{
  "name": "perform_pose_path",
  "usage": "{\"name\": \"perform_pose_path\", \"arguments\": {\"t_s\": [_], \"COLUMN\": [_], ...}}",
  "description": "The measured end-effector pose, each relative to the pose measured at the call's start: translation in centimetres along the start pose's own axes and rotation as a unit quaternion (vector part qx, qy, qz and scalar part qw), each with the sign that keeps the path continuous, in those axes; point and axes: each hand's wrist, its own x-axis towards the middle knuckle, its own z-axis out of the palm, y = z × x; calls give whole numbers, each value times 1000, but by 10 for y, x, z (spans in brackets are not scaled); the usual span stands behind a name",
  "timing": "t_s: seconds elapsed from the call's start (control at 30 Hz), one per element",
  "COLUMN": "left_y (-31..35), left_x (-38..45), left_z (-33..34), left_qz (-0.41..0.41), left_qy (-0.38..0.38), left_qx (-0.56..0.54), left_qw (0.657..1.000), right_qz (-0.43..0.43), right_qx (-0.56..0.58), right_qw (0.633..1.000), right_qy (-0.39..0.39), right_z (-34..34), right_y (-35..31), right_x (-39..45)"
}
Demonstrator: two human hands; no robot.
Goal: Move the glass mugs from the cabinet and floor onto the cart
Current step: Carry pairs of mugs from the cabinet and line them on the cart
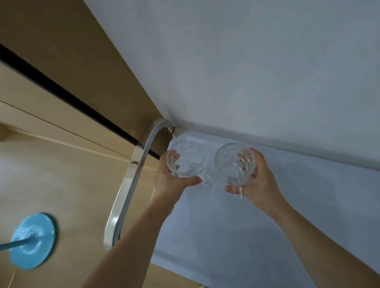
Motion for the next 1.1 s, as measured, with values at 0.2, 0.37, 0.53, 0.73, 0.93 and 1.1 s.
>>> {"name": "perform_pose_path", "arguments": {"t_s": [0.2, 0.37, 0.53, 0.73, 0.93, 1.1], "left_y": [1, 3, 5, 19, 23, 30], "left_x": [22, 41, 51, 59, 60, 53], "left_z": [1, 2, 1, 2, 2, 2], "left_qz": [42, 83, 95, 103, 84, 92], "left_qy": [-4, -28, -38, -48, -44, -35], "left_qx": [28, 85, 73, 71, 78, 114], "left_qw": [999, 993, 992, 991, 992, 989], "right_qz": [-44, -62, -60, -58, -46, -45], "right_qx": [-92, -82, -101, -103, -103, -126], "right_qw": [995, 995, 992, 992, 993, 990], "right_qy": [-17, -13, -36, -33, -30, -33], "right_z": [1, 4, 0, 3, 7, 2], "right_y": [2, 0, -6, -9, -10, -10], "right_x": [13, 24, 39, 42, 43, 42]}}
